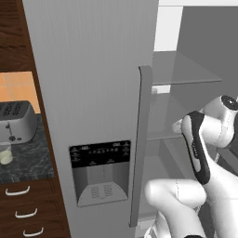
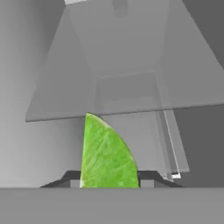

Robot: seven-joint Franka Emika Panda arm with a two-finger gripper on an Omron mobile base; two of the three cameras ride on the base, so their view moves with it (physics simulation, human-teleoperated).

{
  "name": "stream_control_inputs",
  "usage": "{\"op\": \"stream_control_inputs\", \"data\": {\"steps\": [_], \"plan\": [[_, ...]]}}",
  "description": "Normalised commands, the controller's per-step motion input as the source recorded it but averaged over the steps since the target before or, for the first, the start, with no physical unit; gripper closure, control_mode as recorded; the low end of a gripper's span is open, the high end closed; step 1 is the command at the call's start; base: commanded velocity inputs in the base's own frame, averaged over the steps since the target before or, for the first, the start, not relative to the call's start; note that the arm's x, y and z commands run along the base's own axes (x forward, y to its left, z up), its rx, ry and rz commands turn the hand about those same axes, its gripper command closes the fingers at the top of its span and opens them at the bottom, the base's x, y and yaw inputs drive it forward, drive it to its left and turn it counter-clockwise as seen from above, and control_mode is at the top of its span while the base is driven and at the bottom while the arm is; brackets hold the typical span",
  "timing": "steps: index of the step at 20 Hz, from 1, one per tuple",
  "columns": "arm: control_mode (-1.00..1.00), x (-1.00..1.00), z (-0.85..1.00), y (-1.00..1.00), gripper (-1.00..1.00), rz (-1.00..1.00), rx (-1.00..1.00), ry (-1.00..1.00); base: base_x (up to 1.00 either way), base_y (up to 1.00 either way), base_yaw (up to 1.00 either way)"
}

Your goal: Grab a lemon wedge from the fridge and one ice cube from the ice bowl, and put them in the glass of lemonade.

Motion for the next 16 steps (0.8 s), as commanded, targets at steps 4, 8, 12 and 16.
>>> {"op": "stream_control_inputs", "data": {"steps": [4,8,12,16], "plan": [[-1.00,-1.00,0.89,0.26,1.00,0.13,-0.13,0.16,0.00,0.00,0.00],[-1.00,-1.00,0.72,0.44,1.00,0.09,-0.15,0.18,0.00,0.00,0.00],[-1.00,-1.00,0.71,0.61,1.00,0.06,-0.16,0.11,0.00,0.00,0.00],[-1.00,-1.00,0.37,0.48,1.00,0.01,-0.02,0.00,0.00,0.00,0.00]]}}
